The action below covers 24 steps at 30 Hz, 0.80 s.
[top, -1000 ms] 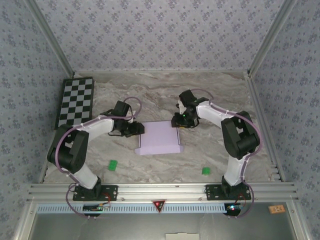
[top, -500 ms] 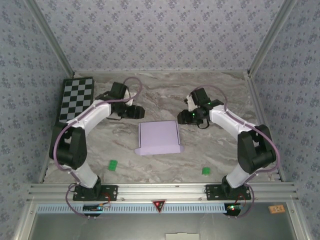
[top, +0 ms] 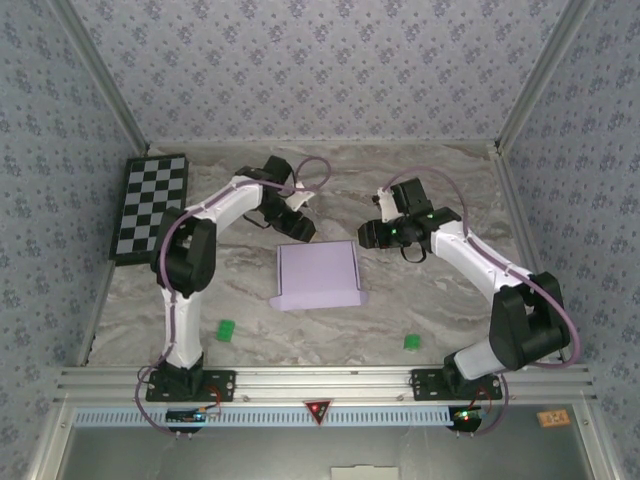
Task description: Fold the paper box
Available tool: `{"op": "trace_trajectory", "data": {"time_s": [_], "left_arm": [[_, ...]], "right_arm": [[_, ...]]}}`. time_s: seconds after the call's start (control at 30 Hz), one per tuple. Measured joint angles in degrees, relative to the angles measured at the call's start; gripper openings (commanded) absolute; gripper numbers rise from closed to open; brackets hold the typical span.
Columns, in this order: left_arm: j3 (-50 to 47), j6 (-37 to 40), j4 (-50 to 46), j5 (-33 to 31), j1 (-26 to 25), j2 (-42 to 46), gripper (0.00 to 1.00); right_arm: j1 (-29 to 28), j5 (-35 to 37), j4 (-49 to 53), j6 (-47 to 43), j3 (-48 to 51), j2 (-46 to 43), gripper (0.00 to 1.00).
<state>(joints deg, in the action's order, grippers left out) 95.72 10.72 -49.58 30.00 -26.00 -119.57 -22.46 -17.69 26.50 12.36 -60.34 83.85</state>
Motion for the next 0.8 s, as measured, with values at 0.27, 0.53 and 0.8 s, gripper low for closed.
{"op": "trace_trajectory", "data": {"time_s": [0.27, 0.53, 0.8], "left_arm": [[1.7, 3.4, -3.3, 0.3, 0.1, -2.5, 0.45], [1.9, 3.2, -3.0, 0.0, 0.1, -4.5, 0.34], [1.9, 3.0, -2.7, 0.5, 0.1, -4.5, 0.25]], "right_arm": [[0.3, 0.2, 0.0, 0.0, 0.3, -0.1, 0.49], [0.4, 0.2, 0.0, 0.0, 0.5, -0.3, 0.49], [0.2, -1.9, -0.1, -0.5, 0.5, -0.9, 0.47]]}}
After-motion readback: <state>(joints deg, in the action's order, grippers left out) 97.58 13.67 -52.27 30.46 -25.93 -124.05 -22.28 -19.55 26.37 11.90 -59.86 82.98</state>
